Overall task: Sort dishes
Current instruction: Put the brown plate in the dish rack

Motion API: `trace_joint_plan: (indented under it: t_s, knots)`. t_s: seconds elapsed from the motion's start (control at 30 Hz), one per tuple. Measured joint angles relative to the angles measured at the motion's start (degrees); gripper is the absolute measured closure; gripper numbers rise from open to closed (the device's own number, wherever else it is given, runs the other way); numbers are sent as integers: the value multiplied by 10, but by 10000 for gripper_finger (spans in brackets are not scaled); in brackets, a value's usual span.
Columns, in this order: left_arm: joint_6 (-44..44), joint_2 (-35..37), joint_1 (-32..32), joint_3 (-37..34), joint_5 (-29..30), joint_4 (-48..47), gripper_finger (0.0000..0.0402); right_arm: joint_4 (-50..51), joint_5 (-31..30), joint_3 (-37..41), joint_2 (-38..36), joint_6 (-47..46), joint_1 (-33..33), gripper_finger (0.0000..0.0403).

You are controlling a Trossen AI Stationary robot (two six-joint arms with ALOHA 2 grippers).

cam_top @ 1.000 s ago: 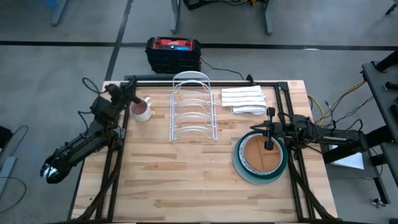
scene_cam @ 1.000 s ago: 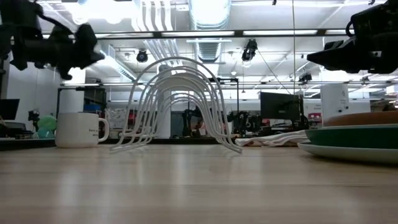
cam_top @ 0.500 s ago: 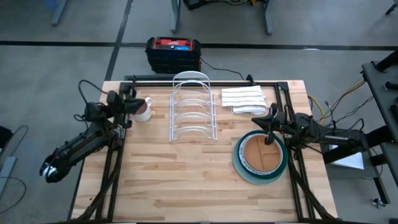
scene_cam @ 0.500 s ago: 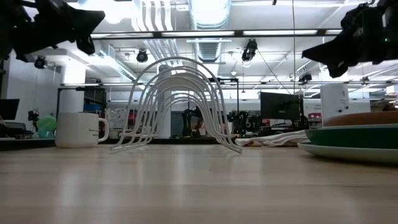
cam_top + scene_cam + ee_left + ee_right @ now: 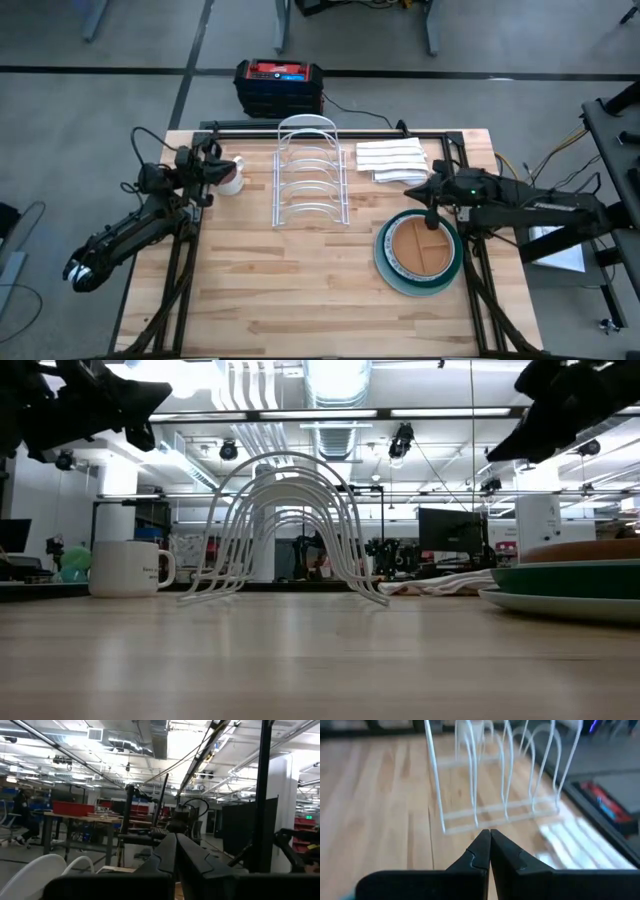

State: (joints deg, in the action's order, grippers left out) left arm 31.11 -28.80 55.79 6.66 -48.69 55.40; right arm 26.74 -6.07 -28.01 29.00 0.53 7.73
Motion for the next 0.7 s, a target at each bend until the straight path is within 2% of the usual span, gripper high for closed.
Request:
trace_joint_plan:
  t_s: [0.1, 0.4, 0.7]
  knots:
    - [0, 0, 0, 0, 0, -9, 401, 53, 0, -29, 48, -7, 0, 401]
    - [0, -1, 0, 0, 1, -51, 401, 84, 34, -58, 169, -34, -9, 396]
    - [-8, -1, 0, 0, 1, -55, 401, 121, 31, -83, 246, -26, -40, 347]
